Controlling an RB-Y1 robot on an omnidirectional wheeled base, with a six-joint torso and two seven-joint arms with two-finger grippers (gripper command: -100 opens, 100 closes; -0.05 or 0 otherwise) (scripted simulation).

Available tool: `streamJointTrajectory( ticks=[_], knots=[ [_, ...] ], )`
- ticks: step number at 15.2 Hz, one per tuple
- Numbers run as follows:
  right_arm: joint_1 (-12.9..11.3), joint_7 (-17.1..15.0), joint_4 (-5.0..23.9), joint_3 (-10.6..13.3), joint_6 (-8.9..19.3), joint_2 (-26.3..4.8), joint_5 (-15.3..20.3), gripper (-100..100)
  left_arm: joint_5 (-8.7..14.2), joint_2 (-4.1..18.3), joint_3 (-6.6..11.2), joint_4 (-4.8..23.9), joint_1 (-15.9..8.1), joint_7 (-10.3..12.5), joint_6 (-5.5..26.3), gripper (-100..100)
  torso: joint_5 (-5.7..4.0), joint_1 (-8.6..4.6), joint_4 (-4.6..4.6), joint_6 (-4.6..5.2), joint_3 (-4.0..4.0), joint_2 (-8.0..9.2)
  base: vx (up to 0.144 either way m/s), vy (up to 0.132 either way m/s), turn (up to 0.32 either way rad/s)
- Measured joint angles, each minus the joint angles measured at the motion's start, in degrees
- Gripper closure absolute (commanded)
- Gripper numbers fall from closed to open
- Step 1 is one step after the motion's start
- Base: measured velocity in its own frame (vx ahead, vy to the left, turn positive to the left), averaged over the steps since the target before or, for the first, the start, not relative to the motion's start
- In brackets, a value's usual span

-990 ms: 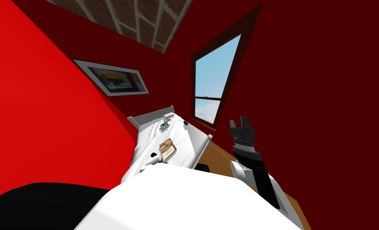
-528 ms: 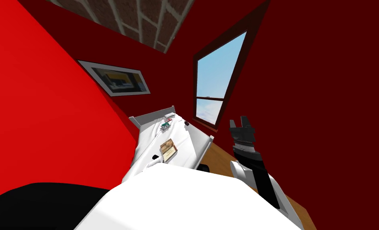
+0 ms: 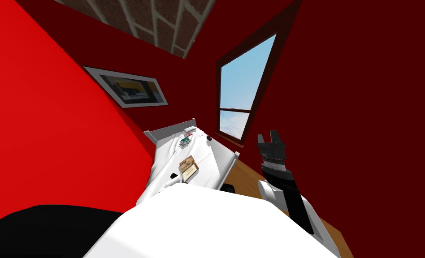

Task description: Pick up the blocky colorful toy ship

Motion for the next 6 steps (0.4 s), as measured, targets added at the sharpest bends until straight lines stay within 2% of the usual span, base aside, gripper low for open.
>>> streamJointTrajectory(
  ticks=[6],
  knots=[
    [0.0, 0.0, 0.0, 0.0, 0.0, 0.0, 0.0, 0, 0.0, 0.7, 1.0, -4.0, 0.2, 0.3, 4.3, 100, -0.12, -0.17, 0.06, 0.0, 0.08, 0.1, -0.037, -0.033, -0.025]
  ],
)
